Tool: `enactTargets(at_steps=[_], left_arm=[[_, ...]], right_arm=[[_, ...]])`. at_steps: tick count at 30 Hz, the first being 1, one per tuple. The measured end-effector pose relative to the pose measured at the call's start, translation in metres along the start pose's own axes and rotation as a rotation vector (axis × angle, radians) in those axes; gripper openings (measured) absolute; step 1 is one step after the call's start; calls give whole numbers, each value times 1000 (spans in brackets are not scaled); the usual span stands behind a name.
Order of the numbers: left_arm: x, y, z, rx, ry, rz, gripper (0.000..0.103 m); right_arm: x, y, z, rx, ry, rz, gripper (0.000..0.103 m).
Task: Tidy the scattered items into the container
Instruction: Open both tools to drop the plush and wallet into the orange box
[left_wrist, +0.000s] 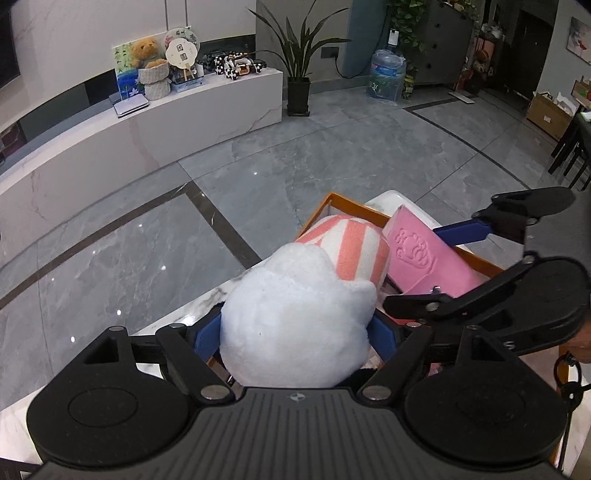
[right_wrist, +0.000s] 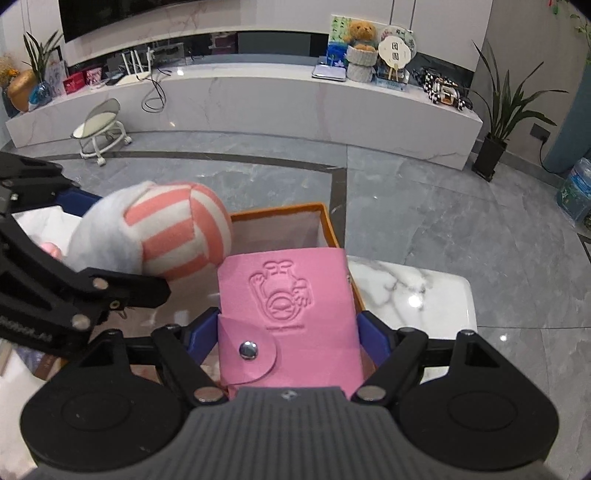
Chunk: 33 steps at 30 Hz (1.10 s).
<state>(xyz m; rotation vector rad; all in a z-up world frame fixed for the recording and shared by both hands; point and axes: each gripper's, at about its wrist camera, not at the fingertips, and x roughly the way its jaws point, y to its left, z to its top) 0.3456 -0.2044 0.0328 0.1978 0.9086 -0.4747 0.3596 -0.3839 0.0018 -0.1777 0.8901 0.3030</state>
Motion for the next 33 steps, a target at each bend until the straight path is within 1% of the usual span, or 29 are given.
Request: enactTargets(at_steps=[5,8,11,13,20,33], left_arm=[[6,-8,-4,5,18,-13,94],[11,-8,-5,-3,42,-25,94],[17,-4,-6,-35,72,-27,94],[16,-3,-6,-36,63,-22,94],[0,-13,1,1,28,-9,94],[-23,-21,4,5,12,0,94]], right_arm=[[16,0,-5,1,23,-4,82],[16,3,-9,-36,20,-11,82],[17,5,-12,-73,17,-18,82],[17,6,-14,-92,16,-21,83],[4,-1,-11,-58,9,-5,83],[-27,11,-6,-78,-11,-23,83]])
